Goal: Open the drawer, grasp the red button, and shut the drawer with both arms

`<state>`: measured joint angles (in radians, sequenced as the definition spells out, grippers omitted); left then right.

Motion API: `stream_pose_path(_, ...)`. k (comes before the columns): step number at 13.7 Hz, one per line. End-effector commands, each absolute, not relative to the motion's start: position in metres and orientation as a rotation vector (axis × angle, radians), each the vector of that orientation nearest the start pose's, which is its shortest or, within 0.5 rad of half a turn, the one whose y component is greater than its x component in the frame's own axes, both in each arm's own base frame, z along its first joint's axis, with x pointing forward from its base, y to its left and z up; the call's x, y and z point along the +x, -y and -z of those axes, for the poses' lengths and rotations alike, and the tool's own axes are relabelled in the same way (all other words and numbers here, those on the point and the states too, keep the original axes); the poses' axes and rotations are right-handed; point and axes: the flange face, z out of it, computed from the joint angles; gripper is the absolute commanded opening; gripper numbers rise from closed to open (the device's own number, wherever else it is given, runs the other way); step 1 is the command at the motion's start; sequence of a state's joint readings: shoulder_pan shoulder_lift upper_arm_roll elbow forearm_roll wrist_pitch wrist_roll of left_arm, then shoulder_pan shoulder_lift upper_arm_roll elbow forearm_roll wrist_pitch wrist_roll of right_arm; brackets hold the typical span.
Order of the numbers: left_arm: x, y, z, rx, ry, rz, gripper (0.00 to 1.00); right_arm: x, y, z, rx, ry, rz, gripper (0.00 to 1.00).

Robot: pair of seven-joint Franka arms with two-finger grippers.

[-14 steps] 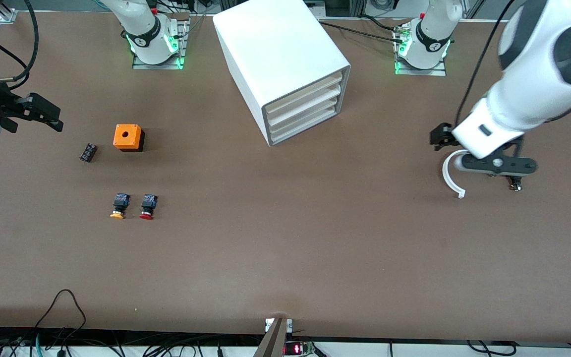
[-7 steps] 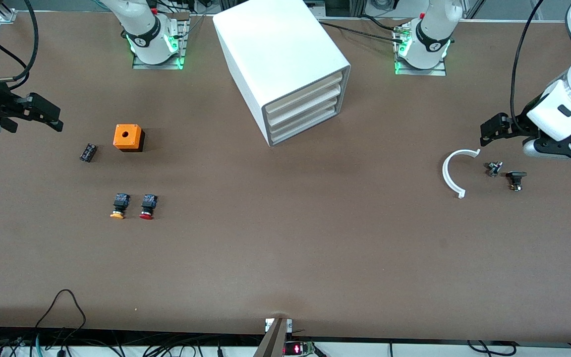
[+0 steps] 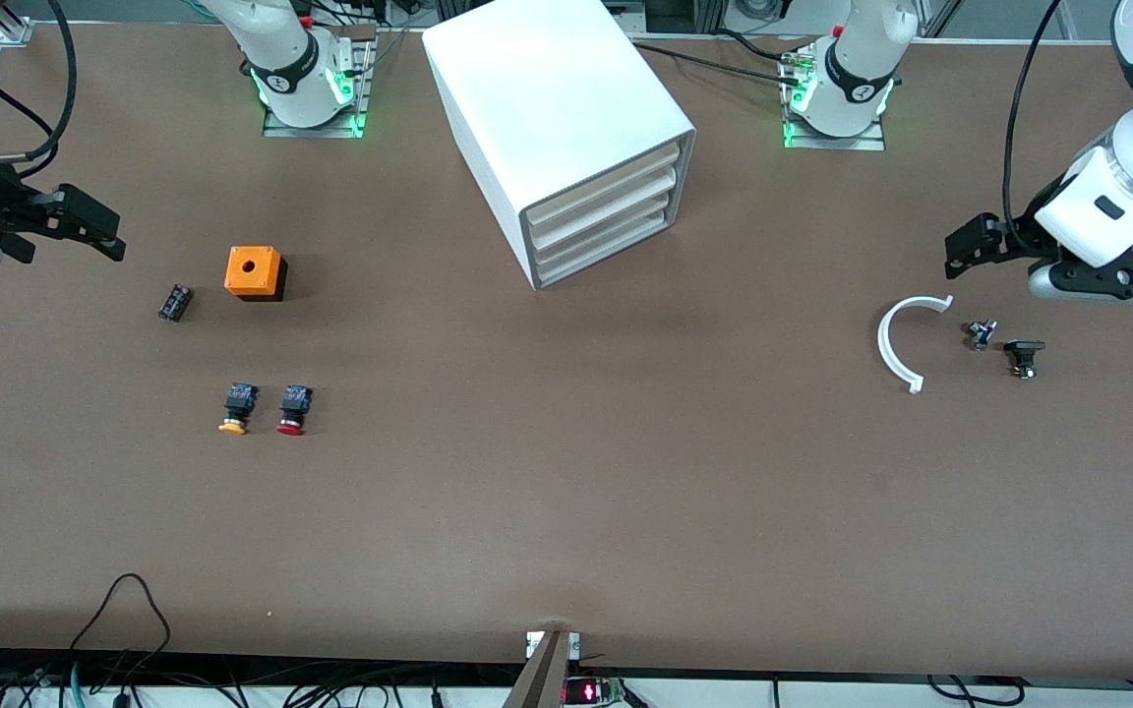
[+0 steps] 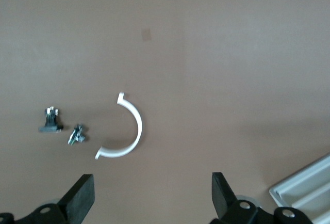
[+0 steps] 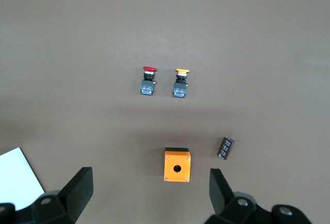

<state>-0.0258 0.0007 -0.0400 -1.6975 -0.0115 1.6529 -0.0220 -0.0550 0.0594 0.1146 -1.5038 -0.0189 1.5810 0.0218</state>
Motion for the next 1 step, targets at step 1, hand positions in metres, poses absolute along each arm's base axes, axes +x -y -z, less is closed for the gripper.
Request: stream_pose_path(1, 0.5543, 0.0348, -0.5825, -3.146, -0.064, -0.082, 1.00, 0.5740, -0.0299, -0.6290, -3.165, 0.076, 0.029, 1.00)
